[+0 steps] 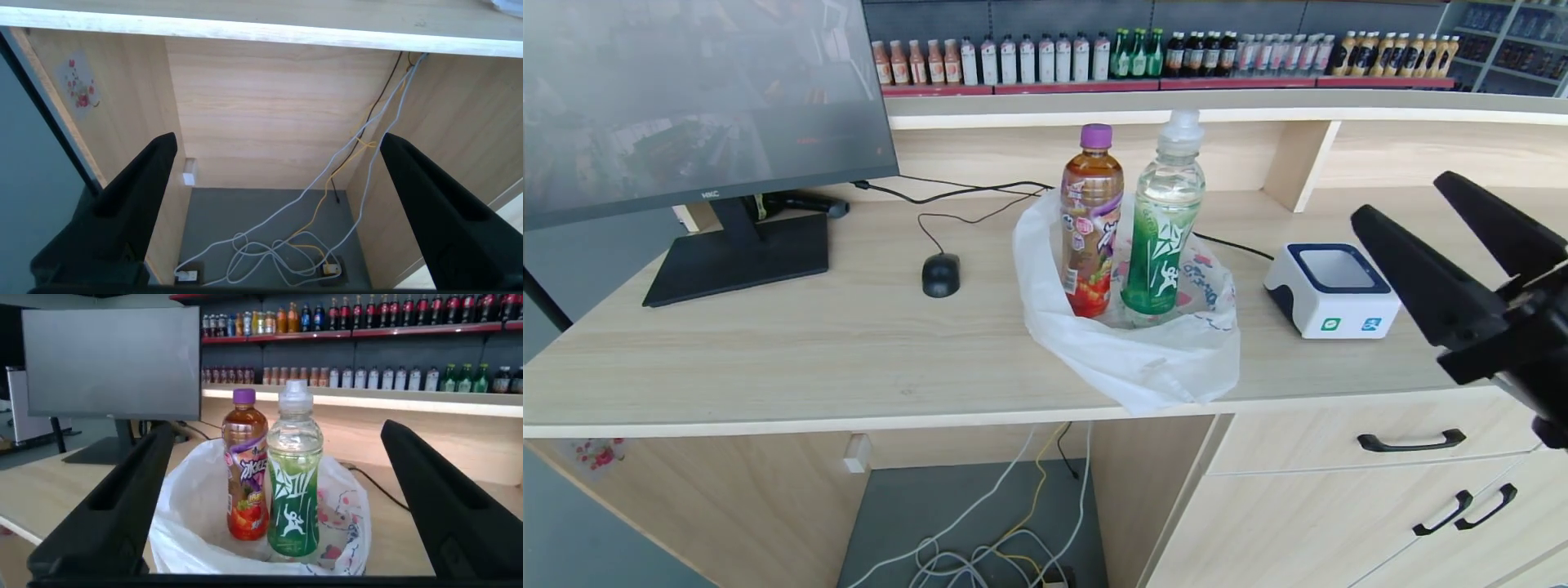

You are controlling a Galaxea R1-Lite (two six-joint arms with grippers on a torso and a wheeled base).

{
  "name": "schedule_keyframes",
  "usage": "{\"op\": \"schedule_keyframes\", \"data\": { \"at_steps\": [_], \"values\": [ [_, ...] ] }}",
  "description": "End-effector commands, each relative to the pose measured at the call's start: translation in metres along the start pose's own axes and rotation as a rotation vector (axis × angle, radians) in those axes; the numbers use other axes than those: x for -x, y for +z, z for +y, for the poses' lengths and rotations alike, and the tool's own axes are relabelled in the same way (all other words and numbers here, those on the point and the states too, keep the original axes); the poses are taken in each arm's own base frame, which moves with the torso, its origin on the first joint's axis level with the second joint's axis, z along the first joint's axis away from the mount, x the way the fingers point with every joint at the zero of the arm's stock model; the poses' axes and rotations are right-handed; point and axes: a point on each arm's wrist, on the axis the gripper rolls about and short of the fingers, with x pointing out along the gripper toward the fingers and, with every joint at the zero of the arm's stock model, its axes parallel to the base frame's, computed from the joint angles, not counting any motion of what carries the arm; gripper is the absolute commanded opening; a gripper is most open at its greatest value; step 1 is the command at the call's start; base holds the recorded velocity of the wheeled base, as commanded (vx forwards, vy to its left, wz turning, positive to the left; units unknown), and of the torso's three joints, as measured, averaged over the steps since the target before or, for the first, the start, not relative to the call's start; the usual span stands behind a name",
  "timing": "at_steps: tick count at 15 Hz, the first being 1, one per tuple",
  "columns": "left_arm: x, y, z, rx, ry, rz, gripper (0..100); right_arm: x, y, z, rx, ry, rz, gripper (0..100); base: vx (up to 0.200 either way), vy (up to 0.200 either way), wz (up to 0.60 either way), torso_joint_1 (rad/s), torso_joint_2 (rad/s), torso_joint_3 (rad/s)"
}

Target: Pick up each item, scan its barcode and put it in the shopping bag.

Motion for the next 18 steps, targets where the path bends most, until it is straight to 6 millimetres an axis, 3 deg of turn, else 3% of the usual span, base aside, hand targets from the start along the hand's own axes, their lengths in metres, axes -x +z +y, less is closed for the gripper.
{"op": "schedule_keyframes", "data": {
  "at_steps": [1,4,6,8,10,13,18],
  "values": [
    [0.0,0.0,0.0,0.0,0.0,0.0,100,0.085,0.033,0.002,0.004,0.044,-0.107,100,0.0,0.0,0.0,0.0,0.0,0.0],
    [0.0,0.0,0.0,0.0,0.0,0.0,100,0.132,0.043,0.003,0.053,0.067,-0.117,100,0.0,0.0,0.0,0.0,0.0,0.0],
    [0.0,0.0,0.0,0.0,0.0,-0.002,100,0.161,0.033,0.004,0.062,0.061,0.014,100,0.0,0.0,0.0,0.0,0.0,0.0],
    [0.0,0.0,0.0,0.0,0.0,0.0,100,0.208,0.012,0.007,0.125,0.084,0.205,100,0.0,0.0,0.0,0.0,0.0,0.0],
    [0.0,0.0,0.0,0.0,0.0,0.0,100,0.233,0.003,0.008,0.141,0.094,0.274,100,0.0,0.0,0.0,0.0,0.0,0.0],
    [0.0,0.0,0.0,0.0,0.0,0.0,100,0.242,-0.023,0.01,0.137,0.112,0.403,100,0.0,0.0,0.0,0.0,0.0,0.0],
    [0.0,0.0,0.0,0.0,0.0,0.0,100,0.246,-0.03,0.011,0.144,0.111,0.499,100,0.0,0.0,0.0,0.0,0.0,0.0]
  ]
}}
